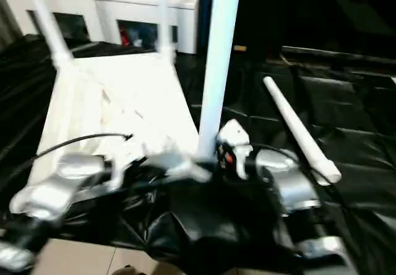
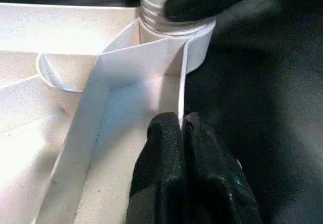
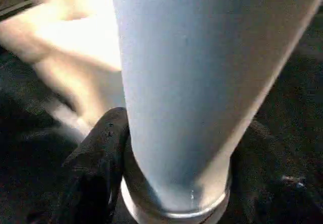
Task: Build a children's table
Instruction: Rotate leg to tighten
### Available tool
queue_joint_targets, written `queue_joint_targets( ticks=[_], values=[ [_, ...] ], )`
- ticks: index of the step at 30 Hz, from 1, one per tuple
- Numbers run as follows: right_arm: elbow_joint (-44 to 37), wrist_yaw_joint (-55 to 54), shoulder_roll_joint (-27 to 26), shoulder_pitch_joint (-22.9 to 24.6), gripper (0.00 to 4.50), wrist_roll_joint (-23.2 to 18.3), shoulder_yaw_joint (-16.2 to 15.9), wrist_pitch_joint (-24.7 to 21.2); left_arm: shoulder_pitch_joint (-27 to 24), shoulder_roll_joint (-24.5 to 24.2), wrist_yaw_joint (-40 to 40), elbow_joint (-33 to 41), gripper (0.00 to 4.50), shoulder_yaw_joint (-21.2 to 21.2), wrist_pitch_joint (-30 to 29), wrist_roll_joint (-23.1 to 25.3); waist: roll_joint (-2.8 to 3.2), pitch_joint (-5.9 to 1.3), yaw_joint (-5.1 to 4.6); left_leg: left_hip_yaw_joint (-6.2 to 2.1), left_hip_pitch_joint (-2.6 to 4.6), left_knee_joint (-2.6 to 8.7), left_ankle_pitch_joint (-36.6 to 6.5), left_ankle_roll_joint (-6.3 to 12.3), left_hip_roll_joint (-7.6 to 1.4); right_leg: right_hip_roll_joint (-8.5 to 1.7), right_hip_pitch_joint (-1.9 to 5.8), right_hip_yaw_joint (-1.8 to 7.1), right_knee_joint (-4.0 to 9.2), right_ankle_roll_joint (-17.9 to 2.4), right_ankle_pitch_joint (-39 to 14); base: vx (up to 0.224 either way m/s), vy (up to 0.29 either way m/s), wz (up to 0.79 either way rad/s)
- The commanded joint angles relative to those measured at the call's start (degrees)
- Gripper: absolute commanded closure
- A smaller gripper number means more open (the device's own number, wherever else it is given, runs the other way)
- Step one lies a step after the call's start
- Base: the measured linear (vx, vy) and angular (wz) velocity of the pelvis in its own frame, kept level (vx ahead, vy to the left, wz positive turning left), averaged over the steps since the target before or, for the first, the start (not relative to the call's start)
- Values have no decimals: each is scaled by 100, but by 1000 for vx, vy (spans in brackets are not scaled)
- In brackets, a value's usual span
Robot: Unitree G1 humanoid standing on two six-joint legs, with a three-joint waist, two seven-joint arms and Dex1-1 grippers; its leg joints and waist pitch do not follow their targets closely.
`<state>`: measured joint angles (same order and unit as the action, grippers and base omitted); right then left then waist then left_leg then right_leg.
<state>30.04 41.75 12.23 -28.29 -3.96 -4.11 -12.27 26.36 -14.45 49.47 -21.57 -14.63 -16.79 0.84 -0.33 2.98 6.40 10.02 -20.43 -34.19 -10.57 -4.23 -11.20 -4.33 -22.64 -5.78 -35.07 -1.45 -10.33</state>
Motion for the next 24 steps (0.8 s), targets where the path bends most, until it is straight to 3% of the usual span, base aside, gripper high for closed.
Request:
queue_joint_targets(
  ticks=[1,2,6,8,12,13,15,16,21,24],
  values=[
    [170,-117,-550,-23,188,-122,-444,-86,348,482,-822,14,450,94,-47,-89,-30,-303,-56,-106,96,419,-1704,-82,-168,-484,209,256,686,-428,-3201,0,0,0],
    [506,-839,-928,-228,189,-137,-229,-145,489,776,-1154,-146,450,93,-102,-51,-38,-306,-69,-113,84,419,-1681,-50,-164,-492,215,257,705,-349,-3253,0,0,0],
    [729,-1370,-1245,-415,189,-72,-112,-97,559,982,-1239,-168,450,48,-116,9,-25,-336,-129,-126,53,441,-1592,44,-170,-477,217,274,672,-390,-2895,0,0,0],
    [851,-1505,-1393,-504,121,-1,-30,-23,579,1034,-1239,-194,450,22,-83,79,-37,-348,-132,-118,30,447,-1478,86,-185,-472,227,298,626,-483,-2570,0,0,0],
    [868,-1475,-1397,-548,112,3,20,21,581,961,-1178,-229,450,-14,60,117,-43,-368,-113,-96,8,438,-1213,160,-190,-476,253,329,545,-675,-2021,0,0,0],
    [868,-1475,-1397,-548,85,3,20,21,581,961,-1178,-229,450,-14,60,117,-36,-367,-110,-93,4,438,-1178,167,-192,-475,254,331,535,-698,-1958,0,0,0],
    [822,-1799,-1294,-533,72,183,19,270,596,968,-1199,-268,450,-15,85,120,-30,-373,-106,-80,2,430,-1071,176,-190,-471,258,338,512,-777,-1763,0,0,0],
    [769,-1941,-1262,-513,72,178,85,309,609,990,-1228,-302,450,-4,111,124,-74,-373,-110,-73,-2,431,-1045,188,-188,-468,261,340,513,-779,-1735,0,0,0],
    [34,-2136,-1108,-187,72,-98,550,283,629,1123,-1511,-520,450,55,364,252,-35,-370,-51,-64,40,432,-1052,222,-205,-467,236,360,509,-770,-1648,0,0,0],
    [-685,-1991,-900,156,72,-271,752,16,632,1148,-1726,-570,450,169,551,270,-32,-399,-24,-82,-12,429,-861,292,-215,-452,283,365,455,-745,-1219,0,0,0]
  ],
)
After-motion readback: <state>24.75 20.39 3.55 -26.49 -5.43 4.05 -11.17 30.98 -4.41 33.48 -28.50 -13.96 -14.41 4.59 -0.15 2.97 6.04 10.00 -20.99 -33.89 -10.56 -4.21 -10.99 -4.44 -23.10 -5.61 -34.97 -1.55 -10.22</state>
